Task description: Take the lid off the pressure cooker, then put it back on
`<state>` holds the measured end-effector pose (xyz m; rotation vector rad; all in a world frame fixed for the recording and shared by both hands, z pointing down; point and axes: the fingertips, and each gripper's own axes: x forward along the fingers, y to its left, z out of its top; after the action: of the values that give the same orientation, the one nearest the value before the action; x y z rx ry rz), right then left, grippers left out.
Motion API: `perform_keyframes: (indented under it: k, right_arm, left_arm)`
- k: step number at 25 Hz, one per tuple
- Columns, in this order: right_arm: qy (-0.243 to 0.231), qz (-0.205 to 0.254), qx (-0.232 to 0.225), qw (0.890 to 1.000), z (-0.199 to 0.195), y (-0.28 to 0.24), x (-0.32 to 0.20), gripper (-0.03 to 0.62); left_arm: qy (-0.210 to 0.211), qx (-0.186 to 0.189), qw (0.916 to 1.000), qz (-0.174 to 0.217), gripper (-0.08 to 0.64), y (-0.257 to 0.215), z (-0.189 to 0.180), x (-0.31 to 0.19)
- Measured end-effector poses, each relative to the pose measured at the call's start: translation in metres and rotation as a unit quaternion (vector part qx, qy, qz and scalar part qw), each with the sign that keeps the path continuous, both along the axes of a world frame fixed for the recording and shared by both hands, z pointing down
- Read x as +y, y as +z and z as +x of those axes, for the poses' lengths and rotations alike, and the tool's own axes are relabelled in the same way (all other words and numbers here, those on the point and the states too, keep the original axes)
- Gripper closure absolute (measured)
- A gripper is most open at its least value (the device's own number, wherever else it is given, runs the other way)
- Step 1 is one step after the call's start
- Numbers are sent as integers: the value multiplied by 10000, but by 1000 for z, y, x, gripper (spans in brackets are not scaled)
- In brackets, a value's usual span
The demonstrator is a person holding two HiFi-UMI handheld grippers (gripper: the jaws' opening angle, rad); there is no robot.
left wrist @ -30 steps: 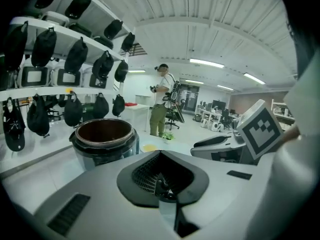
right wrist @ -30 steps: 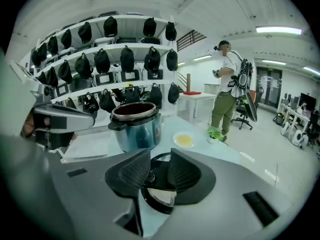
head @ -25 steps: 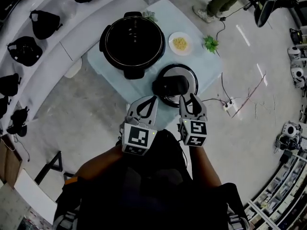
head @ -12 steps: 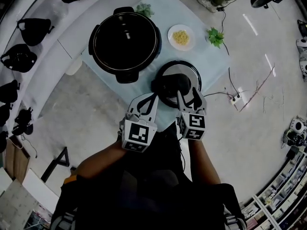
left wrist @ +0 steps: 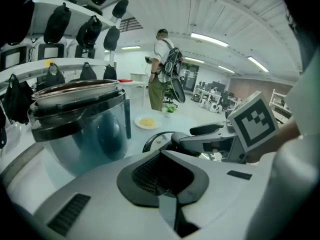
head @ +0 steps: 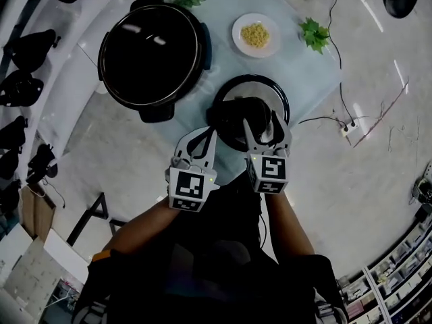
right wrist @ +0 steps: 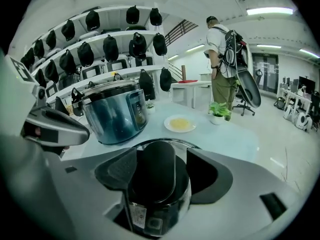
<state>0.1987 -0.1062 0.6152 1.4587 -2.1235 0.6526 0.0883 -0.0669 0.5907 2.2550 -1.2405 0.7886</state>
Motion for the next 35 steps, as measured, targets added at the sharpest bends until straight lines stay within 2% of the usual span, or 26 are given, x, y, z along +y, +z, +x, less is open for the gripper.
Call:
perform_keyframes:
  k: [9,21,26,31,35]
  right_arm:
    - [-263,135,118,9995,-12,22,0,277]
    - [-254,49,383,9989,-16,41,-1,276]
    - [-86,99,382,9992,-13,41,-3,276]
    - [-14,-142,448,9989,-11,39,0,289]
    - [-150,-70,495,9986,-15,15,3,291]
  left_arm:
    - [-17,-101,9999,-72,554,17,0,-6]
    - [-93,-65,9999,-49,554,17,-3,-9]
    - [-133,-102,9999,-33,554,17,-8,-7]
    - [-119,-101,9999,63,554,1,-13,-2]
    - [-83,-19,9998,204,554,-24,-17,2]
